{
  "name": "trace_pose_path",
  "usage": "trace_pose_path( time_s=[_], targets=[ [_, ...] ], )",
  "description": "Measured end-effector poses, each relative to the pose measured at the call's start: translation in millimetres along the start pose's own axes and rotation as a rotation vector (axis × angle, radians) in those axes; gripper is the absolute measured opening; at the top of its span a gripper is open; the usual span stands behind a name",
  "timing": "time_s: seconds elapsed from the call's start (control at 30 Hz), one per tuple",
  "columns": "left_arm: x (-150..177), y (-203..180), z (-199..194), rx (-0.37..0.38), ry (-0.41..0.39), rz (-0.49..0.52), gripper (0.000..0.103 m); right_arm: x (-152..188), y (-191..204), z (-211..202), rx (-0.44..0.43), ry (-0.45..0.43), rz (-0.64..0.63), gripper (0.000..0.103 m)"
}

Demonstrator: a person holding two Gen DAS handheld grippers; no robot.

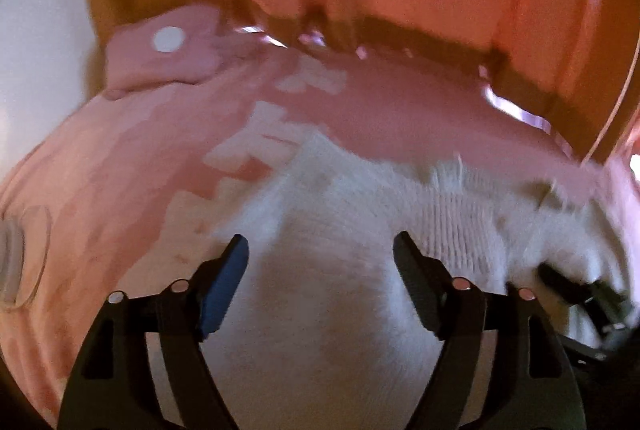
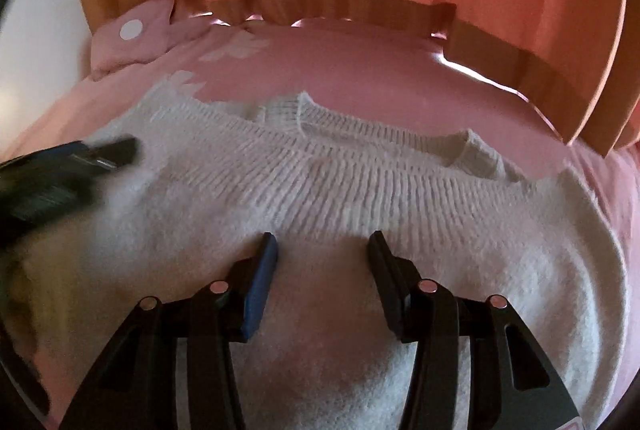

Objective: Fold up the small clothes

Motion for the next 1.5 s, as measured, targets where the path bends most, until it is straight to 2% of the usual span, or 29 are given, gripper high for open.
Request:
trace_pose_path(
  time_s=[0.03, 0.1, 0.23, 0.37, 0.47, 0.5, 0.53, 0.57, 0.63, 0.7, 0.8, 1.0, 1.07, 1.2, 1.33, 1.47, 1.5],
  targets=[
    [-0.6, 16.2, -9.3, -0.012, -0.020, -0.042, 0.089, 1.4, -0.1, 0.1, 0.000, 0.000, -0.001, 0.049],
    [8.3, 43.2, -14.3, -0.027, -0.008, -0.110, 0.090, 0.7, 1.4, 2.7, 0.003, -0.001, -0.007, 0.049],
    [41.7, 76.1, 7.9, -0.005, 0.135, -0.231, 0.090, 0.0, 2.8, 1.9, 0.005, 0.001, -0.001, 0.049],
    [53.6, 73.6, 22.7, 0.099, 0.207, -0.335, 0.090, 1.1, 2.2, 0.0, 0.006, 0.000, -0.004, 0.050],
    [53.0, 67.6, 21.1, 0.115, 0.202, -0.335, 0.086, 0.1, 1.2, 1.3, 0.003, 0.000, -0.005, 0.050],
    [54.2, 65.5, 20.3, 0.129, 0.199, -0.339, 0.079, 0.1, 1.3, 1.3, 0.002, 0.000, -0.006, 0.050],
    [52.3, 60.5, 18.9, 0.163, 0.191, -0.340, 0.064, -0.2, 1.8, 1.2, 0.005, 0.001, -0.003, 0.050],
    [51.2, 55.3, 18.2, 0.195, 0.189, -0.342, 0.055, -0.3, 1.9, 1.0, 0.006, 0.001, -0.002, 0.050],
    [48.5, 52.2, 16.2, 0.208, 0.176, -0.347, 0.035, -0.2, 1.3, 1.5, 0.004, 0.003, 0.000, 0.051],
    [41.6, 47.1, 10.6, 0.214, 0.152, -0.322, 0.018, 0.0, 0.6, 2.5, 0.003, 0.005, -0.001, 0.051],
    [27.5, 33.4, -6.6, 0.209, 0.085, -0.264, 0.016, 0.6, 0.5, 3.1, 0.001, 0.010, 0.000, 0.051],
    [-1.6, -28.0, -54.6, 0.281, -0.034, -0.139, 0.015, -0.6, -4.3, -1.8, -0.033, 0.022, 0.031, 0.052],
    [-9.7, -62.0, -69.7, 0.318, -0.062, -0.080, 0.015, -5.0, -16.3, -8.0, -0.059, 0.016, 0.085, 0.060],
    [-12.2, -121.6, -79.1, 0.348, -0.069, 0.032, 0.015, -10.6, -63.1, -18.6, -0.060, 0.000, 0.238, 0.061],
    [5.9, -179.5, -70.6, 0.390, -0.021, 0.112, 0.015, -9.2, -116.4, -29.4, -0.046, -0.020, 0.387, 0.061],
    [43.5, -219.4, -38.4, 0.311, 0.023, 0.223, 0.018, -2.5, -152.9, -35.8, -0.035, -0.024, 0.475, 0.062],
    [50.3, -222.8, -35.5, 0.300, 0.027, 0.239, 0.022, -1.4, -158.6, -35.9, -0.041, -0.023, 0.489, 0.062]
  ],
)
Point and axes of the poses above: each gripper's, at about its wrist camera, not at the fingertips, and z roughly the way its jaws point, y to its left, x to its underside, the point moved 10 cm from there along z, roughly the way its jaws point, and after that the axes turned 1 degree about x, right-handed, at the moved point
